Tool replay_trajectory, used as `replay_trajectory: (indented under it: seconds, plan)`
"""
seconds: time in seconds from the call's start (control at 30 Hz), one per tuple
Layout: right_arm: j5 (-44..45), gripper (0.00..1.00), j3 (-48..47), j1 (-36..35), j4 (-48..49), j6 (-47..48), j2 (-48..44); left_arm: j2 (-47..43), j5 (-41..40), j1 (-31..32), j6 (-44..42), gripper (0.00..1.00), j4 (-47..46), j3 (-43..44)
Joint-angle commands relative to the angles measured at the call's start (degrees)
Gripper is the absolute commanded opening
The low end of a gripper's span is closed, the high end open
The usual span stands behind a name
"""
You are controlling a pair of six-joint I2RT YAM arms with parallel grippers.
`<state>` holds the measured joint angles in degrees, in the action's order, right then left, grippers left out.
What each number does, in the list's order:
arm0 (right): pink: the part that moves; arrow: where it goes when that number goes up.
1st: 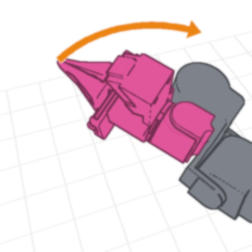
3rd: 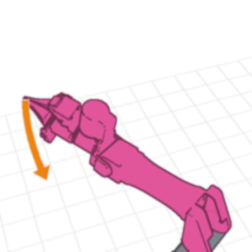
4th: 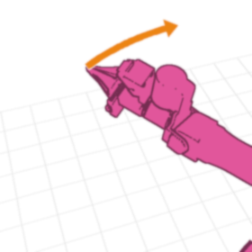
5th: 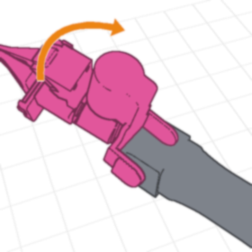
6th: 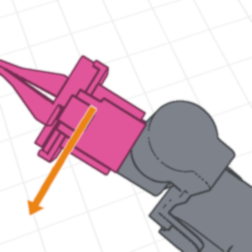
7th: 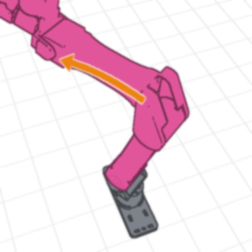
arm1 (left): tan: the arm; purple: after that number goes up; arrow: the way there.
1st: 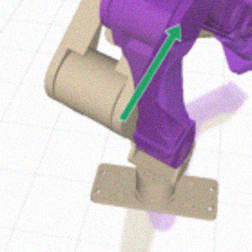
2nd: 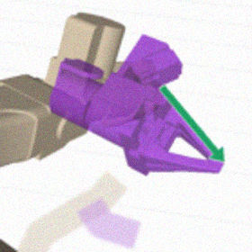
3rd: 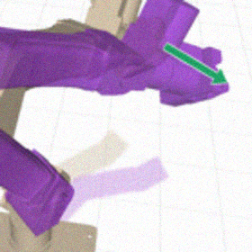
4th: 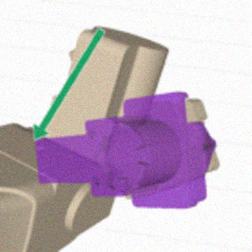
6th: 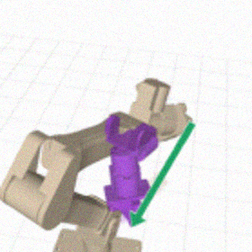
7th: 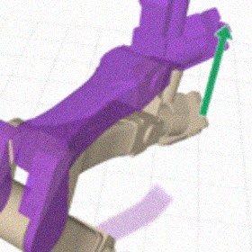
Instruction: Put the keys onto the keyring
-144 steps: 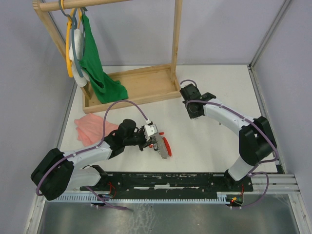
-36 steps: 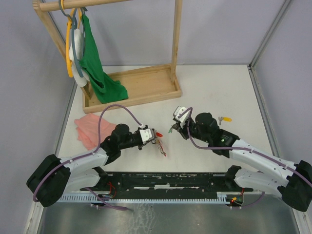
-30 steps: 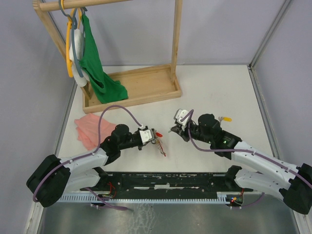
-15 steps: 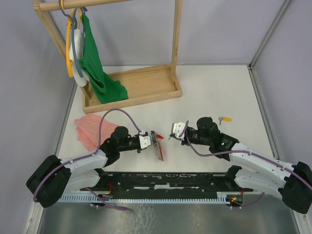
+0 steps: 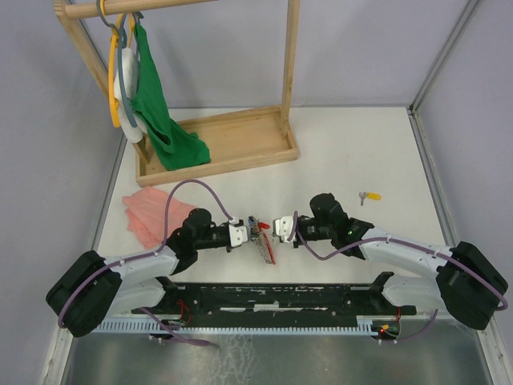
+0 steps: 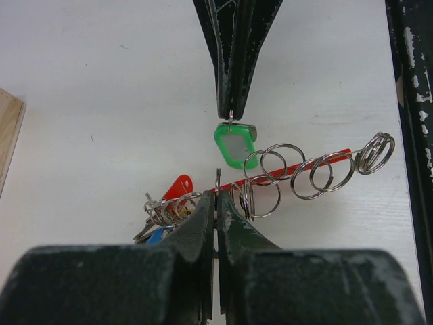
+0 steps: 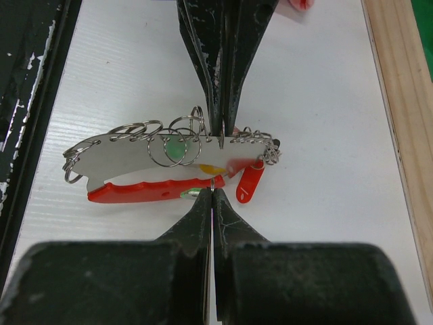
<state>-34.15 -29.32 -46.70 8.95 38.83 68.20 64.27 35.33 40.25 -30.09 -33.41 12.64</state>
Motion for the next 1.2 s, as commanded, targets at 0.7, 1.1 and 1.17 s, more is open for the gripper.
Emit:
replay_trajectory:
  seconds: [0.7, 1.1, 1.17]
  plan:
    - [-6.19, 0.01, -1.99, 0.17, 5.16, 3.99, 3.74, 1.40, 5.01, -0.16, -0.83, 0.03, -4.78, 0.45]
    - [-6.39, 0.01, -1.99, 0.18, 8.12, 1.54, 4.43, 1.67, 5.40, -0.17, -0.96, 0.03, -3.88, 1.06]
    - [-6.54, 0.01, -2.26, 0.20, 8.18, 1.07, 4.63, 1.65, 5.49, -0.22, -0.98, 0.03, -3.86, 1.07]
